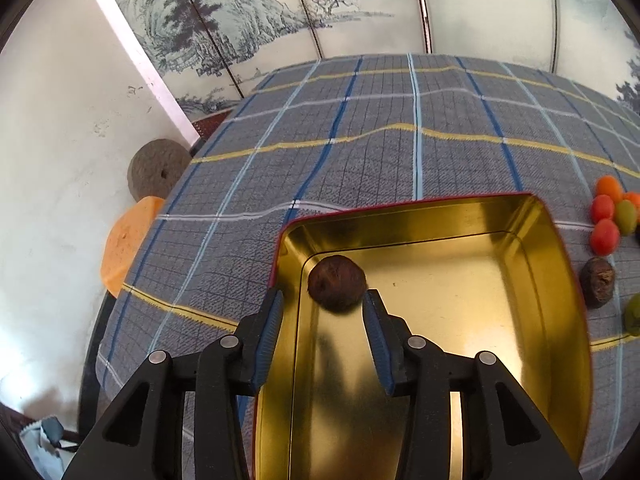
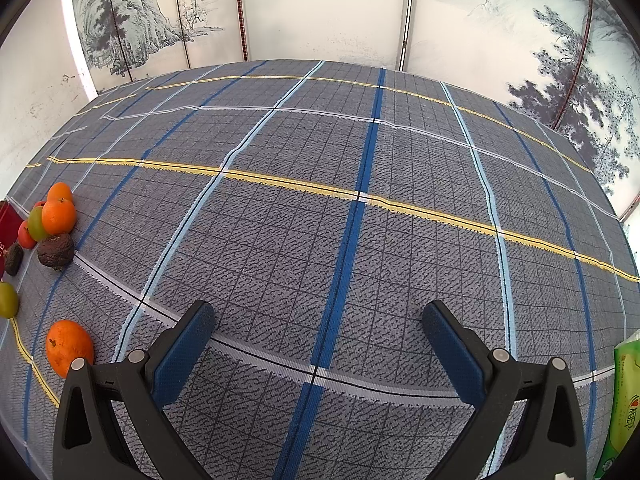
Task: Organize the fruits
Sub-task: 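Grasp the mandarin on the cloth with the right gripper, then carry the mandarin into the toffee tin and open the right gripper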
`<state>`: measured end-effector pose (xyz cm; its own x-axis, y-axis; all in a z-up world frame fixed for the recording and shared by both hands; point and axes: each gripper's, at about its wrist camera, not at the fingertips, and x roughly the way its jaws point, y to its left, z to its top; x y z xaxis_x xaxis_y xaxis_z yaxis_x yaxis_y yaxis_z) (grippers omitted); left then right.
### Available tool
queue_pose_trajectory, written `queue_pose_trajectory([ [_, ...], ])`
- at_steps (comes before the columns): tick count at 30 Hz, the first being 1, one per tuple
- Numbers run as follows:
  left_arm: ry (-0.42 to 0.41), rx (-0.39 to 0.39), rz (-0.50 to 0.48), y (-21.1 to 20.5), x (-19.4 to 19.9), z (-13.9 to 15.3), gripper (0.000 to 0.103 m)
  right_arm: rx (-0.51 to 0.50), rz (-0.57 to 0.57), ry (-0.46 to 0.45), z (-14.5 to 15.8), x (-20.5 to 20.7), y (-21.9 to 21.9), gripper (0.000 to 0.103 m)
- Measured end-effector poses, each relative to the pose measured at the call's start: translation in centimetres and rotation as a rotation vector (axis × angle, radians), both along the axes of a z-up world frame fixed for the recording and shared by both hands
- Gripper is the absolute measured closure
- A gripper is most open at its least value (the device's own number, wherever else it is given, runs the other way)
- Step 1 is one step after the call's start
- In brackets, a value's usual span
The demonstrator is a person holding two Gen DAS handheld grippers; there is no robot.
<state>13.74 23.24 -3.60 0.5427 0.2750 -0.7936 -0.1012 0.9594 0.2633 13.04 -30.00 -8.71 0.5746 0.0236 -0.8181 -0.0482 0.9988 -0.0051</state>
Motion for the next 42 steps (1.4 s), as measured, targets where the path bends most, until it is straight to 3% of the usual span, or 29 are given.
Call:
queue_pose_trajectory([
  [5, -0.043, -0.033, 0.007, -1.1, -2.8, 2.1, 0.056, 0.001, -0.012, 0.001, 0.0, -0.1, 0.0, 0.0],
  [10, -0.096, -0.166, -0.015, -3.2, -8.0, 4.6, 0.055, 0.004, -0.019, 0.003, 0.0, -0.2, -0.2, 0.0],
  [14, -0.116, -0.229, -0.062, -6.1, -11.9, 5.5, 0.052, 0.032, -0.014, -0.015, 0.5, -2.1, -0.2, 0.001],
  [17, -0.124, -0.252, -0.111, -8.5, -14.5, 5.7, 0.051, 0.08, 0.067, -0.112, 2.5, -5.4, 1.1, 0.003],
  [20, -0.115, -0.28, -0.149, -10.5, -16.2, 5.4, 0.049, 0.115, 0.221, -0.176, 4.8, -8.2, 3.8, 0.003],
  [26, -0.116, -0.288, -0.188, -13.5, -17.7, 5.5, 0.049, 0.057, 0.461, -0.138, 5.8, -8.1, 10.1, 0.004],
  [27, -0.12, -0.297, -0.184, -13.5, -17.9, 5.6, 0.049, 0.034, 0.478, -0.13, 5.5, -7.9, 10.9, 0.006],
  [29, -0.127, -0.326, -0.168, -13.2, -18.3, 5.8, 0.049, 0.004, 0.488, -0.109, 4.8, -7.2, 12.0, 0.022],
  [31, -0.142, -0.339, -0.139, -12.6, -18.8, 5.9, 0.049, -0.002, 0.487, -0.079, 4.2, -6.4, 12.3, 0.03],
  [34, -0.152, -0.33, -0.094, -11.5, -19.3, 5.7, 0.043, -0.002, 0.472, -0.032, 3.1, -5.4, 12.2, 0.037],
  [35, -0.151, -0.321, -0.08, -11.2, -19.5, 5.6, 0.038, 0.019, 0.469, -0.008, 2.8, -5.2, 12.2, 0.058],
  [36, -0.156, -0.3, -0.061, -10.9, -19.8, 5.5, 0.036, 0.033, 0.468, -0.001, 2.6, -5.2, 12.1, 0.069],
  [40, -0.177, -0.194, -0.019, -10.2, -20.9, 5.3, 0.023, 0.057, 0.473, 0.0, 3.6, -6.2, 12.5, 0.07],
  [42, -0.185, -0.186, -0.016, -9.8, -21.3, 5.3, 0.019, 0.121, 0.507, -0.04, 5.6, -7.2, 13.6, 0.07],
])
